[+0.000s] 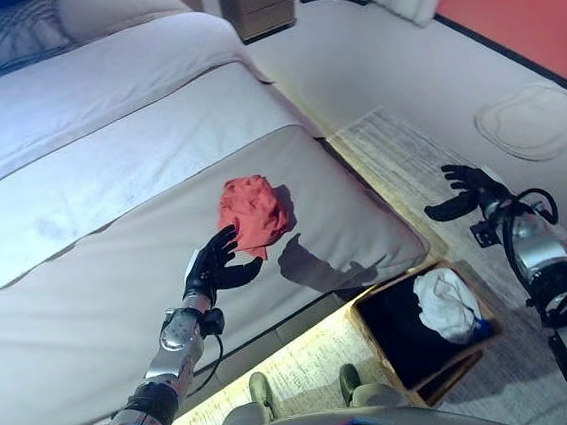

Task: Pick up the clothes from the bed and place them into the basket

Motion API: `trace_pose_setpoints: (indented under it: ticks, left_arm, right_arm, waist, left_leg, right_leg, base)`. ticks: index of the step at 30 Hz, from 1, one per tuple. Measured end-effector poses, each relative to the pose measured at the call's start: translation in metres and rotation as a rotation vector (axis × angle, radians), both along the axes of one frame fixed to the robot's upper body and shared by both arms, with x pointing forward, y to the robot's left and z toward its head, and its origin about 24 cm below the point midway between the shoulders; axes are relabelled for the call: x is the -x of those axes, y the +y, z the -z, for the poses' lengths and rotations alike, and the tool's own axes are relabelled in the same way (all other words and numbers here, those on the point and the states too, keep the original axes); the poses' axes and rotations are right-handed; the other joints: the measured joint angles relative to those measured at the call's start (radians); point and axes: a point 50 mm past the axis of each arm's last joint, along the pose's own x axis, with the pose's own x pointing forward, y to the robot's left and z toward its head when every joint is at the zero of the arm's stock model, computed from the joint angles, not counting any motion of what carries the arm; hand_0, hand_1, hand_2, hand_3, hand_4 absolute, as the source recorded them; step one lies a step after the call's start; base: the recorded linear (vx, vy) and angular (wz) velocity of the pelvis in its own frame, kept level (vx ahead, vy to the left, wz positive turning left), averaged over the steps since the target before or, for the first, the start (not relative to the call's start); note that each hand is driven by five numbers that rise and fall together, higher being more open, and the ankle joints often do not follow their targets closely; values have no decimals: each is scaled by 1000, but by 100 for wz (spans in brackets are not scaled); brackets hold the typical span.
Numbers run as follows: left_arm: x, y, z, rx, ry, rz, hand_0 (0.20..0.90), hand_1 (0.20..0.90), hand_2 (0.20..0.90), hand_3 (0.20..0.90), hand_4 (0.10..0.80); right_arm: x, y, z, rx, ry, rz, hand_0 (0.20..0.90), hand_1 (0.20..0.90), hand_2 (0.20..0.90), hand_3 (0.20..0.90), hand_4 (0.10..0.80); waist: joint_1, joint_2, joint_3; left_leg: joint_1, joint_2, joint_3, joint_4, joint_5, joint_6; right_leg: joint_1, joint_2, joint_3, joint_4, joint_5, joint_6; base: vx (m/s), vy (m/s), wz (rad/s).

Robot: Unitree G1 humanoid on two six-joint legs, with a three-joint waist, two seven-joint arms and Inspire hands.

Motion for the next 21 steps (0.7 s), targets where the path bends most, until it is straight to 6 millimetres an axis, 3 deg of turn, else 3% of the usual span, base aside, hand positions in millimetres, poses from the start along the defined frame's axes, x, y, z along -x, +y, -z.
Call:
trace_pose_setpoints:
  ticks: [5,10,13,16,21]
  left_arm:
    - [14,13,8,12,37,-42,900,900,900,900,800]
    - [9,17,-3,114,-3,2,900,900,900,900,800]
    - [-6,8,-28,140,-133,84,900,900,900,900,800]
    - [-14,5,-38,135,-180,90,900,900,900,900,800]
    - [-13,5,-42,154,-201,51,900,900,900,900,800]
  right_arm:
    - [-21,14,-24,42,-56,-34,900,900,900,900,800]
    - [-46,23,-73,85,-158,-52,900,900,900,900,800]
    - [-59,24,-112,129,-250,-28,900,900,900,900,800]
    - [-64,30,-129,156,-289,-24,900,900,900,900,800]
    - [-67,34,-138,188,-312,3,900,900,900,900,800]
  waist:
    - [62,5,8]
    - [108,52,115]
    - [136,60,234]
    - [168,65,319]
    - [211,88,366]
  left_leg:
    - [-50,-17,-56,38,5,-1]
    - [-172,-31,-105,132,5,-1]
    - [-297,-74,-136,254,-17,14]
    - [-372,-109,-137,386,-68,22]
    - [-538,-143,-152,583,-123,29]
  right_leg:
    - [-9,-11,-55,18,-18,-7]
    - [-132,-33,-104,182,-80,-15]
    - [-313,-107,-126,473,-198,-37]
    - [-397,-161,-113,639,-270,-50]
    - [-537,-205,-106,824,-334,-57]
  base:
    - [2,36,35]
    - [-162,71,33]
    - [-120,71,45]
    - [-54,49,27]
    - [-28,16,22]
